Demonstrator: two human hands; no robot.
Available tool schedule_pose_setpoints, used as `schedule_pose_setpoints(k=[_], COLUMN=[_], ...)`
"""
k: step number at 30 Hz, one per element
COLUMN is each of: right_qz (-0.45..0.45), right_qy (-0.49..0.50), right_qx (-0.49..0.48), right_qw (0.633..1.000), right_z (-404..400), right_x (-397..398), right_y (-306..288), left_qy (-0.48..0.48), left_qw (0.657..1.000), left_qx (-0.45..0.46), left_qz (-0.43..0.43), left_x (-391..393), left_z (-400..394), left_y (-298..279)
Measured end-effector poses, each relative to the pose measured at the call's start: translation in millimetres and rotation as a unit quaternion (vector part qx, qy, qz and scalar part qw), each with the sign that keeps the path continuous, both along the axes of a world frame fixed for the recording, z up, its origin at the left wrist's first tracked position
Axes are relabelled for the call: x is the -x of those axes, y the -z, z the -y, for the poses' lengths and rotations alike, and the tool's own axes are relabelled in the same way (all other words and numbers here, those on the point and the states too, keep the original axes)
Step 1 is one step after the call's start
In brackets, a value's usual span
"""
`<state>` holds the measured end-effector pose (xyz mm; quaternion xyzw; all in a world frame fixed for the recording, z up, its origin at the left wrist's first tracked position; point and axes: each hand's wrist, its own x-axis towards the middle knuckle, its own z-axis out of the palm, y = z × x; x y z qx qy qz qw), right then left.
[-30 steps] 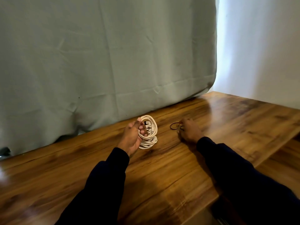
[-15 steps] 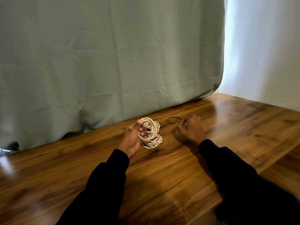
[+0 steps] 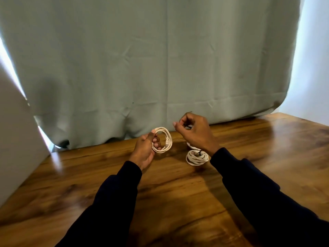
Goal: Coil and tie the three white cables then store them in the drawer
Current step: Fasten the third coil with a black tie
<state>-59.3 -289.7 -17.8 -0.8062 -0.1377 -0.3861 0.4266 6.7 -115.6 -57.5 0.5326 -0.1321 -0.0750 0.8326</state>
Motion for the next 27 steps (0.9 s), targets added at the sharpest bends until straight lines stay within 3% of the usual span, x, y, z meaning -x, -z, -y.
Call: schedule_pose_setpoints(k=[3, 8, 12, 18, 22, 27], right_qz=[-0.066, -0.113, -0.151, -0.099, -0.099, -0.099], right_qy=[-0.069, -0.122, -0.158, -0.098, -0.03, 0.034], right_qx=[-0.026, 0.082, 0.105, 0.246, 0.37, 0.401], right_qw=[0.995, 0.983, 0.97, 0.959, 0.923, 0.91], right_z=[-24, -73, -105, -124, -131, -135], right_x=[-10, -33, -43, -58, -59, -59], right_y=[-4, 0, 3, 12, 34, 43], left_qy=[-0.024, -0.078, -0.113, -0.139, -0.165, -0.18], left_qw=[1.0, 0.997, 0.993, 0.99, 0.985, 0.977], left_qx=[-0.014, -0.027, -0.032, 0.007, -0.035, -0.109], left_qz=[0.006, 0.009, -0.001, -0.002, 0.015, 0.04], left_x=[0, -3, -9, -17, -17, -28], left_z=[-26, -73, -97, -110, -104, -104], left_y=[-1, -1, 9, 30, 33, 45])
